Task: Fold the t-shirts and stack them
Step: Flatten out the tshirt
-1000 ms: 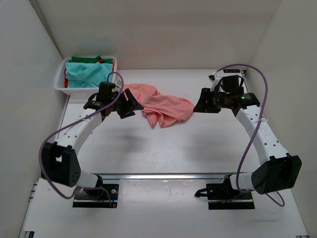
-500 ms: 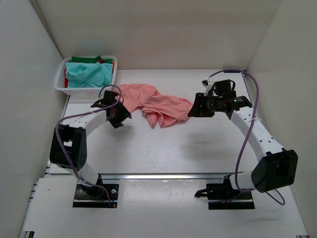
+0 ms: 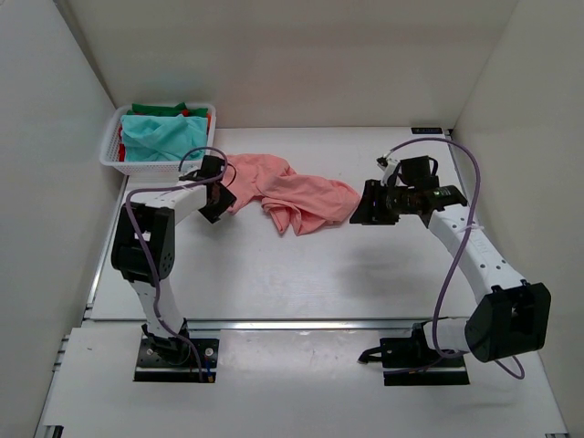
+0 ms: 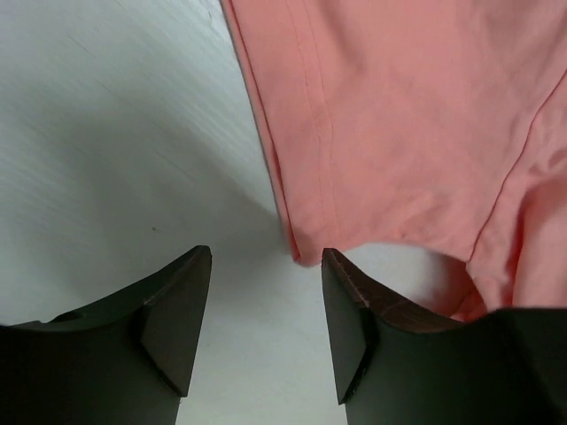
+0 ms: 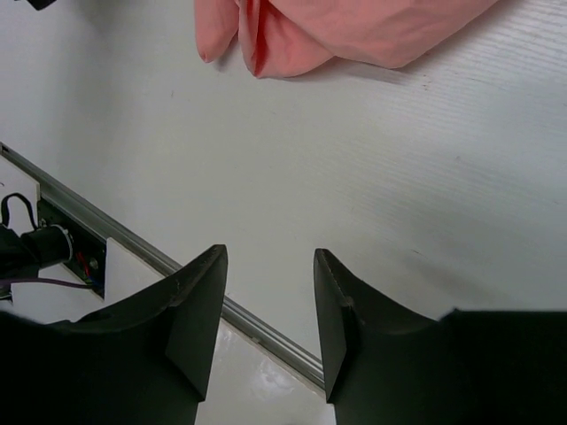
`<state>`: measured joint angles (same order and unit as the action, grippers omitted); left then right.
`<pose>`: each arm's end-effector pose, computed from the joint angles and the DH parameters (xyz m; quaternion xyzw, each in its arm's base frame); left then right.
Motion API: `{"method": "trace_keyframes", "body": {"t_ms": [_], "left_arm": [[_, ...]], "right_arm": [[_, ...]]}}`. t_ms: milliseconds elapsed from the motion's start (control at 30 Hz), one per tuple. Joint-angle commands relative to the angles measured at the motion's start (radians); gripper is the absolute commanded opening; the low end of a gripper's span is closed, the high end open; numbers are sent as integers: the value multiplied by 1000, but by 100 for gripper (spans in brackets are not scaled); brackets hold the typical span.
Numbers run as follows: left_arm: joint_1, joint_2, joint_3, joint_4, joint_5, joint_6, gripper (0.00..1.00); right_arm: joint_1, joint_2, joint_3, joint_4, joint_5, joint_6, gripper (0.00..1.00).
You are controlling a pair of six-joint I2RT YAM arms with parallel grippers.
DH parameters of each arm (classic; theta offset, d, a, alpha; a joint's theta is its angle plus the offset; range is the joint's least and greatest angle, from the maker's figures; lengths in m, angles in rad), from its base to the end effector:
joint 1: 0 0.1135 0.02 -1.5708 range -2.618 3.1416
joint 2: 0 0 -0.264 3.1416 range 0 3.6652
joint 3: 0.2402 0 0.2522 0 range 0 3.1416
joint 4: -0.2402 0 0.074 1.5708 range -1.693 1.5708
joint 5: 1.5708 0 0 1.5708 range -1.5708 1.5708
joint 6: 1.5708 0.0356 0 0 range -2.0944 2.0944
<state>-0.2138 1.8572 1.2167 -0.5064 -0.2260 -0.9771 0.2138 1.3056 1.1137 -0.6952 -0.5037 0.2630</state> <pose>0.3648 -0.0710 0.1694 -0.3838 0.8927 -0.0260 0.2349 0.2594 0.0739 0.2989 -0.0611 0.9142 0.3048 0.2600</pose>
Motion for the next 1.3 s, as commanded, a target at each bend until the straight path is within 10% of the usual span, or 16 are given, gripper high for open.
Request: {"method": "trace_keyframes", "body": {"t_ms": [0, 767, 1100, 1267], "left_arm": [[30, -21, 20, 38, -72, -15, 64], [44, 313, 443, -136, -200, 222, 65], [-85, 305, 387, -304, -152, 316, 4], [-157, 124, 144, -236, -73, 281, 0]], "right_arm": [[-24, -46, -15, 13, -15, -8, 42], [-51, -43, -35, -1, -21, -10, 42], [-76, -35, -25, 33, -27, 1, 41], [-111, -32, -18, 37, -39, -7, 41]]}}
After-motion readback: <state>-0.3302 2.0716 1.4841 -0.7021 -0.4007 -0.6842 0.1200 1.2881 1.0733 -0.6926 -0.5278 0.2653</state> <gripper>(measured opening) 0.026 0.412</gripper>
